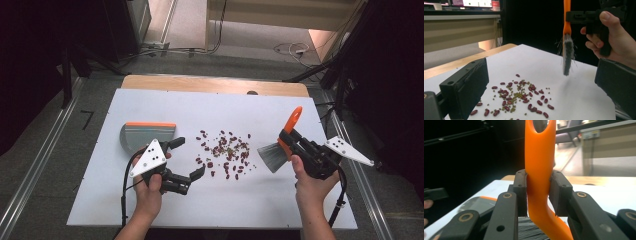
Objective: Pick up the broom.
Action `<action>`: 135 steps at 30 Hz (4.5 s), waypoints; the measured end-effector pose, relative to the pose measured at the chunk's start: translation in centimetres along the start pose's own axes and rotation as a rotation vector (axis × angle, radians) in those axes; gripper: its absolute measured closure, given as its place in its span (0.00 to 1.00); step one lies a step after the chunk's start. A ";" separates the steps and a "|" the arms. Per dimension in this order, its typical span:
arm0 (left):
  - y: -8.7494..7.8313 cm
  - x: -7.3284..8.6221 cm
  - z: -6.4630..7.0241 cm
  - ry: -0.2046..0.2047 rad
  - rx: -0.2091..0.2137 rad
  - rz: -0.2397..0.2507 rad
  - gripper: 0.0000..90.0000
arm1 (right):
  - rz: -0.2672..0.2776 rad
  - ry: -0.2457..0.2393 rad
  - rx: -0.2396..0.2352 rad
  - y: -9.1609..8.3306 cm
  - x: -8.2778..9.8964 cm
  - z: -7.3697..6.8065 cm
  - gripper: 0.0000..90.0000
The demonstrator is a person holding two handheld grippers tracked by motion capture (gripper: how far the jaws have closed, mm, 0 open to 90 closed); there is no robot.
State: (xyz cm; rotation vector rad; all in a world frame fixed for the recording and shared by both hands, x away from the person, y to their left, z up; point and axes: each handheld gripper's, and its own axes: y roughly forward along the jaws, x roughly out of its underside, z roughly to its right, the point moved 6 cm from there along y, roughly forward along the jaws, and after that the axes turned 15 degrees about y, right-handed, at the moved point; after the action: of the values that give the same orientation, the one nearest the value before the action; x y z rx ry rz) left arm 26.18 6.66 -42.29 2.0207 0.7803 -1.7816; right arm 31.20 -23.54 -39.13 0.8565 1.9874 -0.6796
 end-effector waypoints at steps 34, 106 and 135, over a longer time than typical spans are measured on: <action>3.8 0.0 4.5 -0.118 0.120 -0.111 0.69 | -0.089 -0.053 -0.222 2.6 5.0 -11.3 0.75; -1.6 -0.8 2.5 0.025 0.633 -0.031 0.95 | -0.670 -0.290 -0.718 2.7 9.8 -10.1 0.68; -1.2 -0.1 2.7 0.005 0.656 -0.063 0.93 | -0.666 -0.384 -0.666 2.4 9.8 -10.7 0.76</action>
State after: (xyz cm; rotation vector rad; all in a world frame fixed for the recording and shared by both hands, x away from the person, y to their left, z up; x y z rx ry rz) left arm 23.35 6.00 -42.54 2.3992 0.2673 -2.2826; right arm 23.84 -11.30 -42.56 -0.3309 1.9307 -0.4323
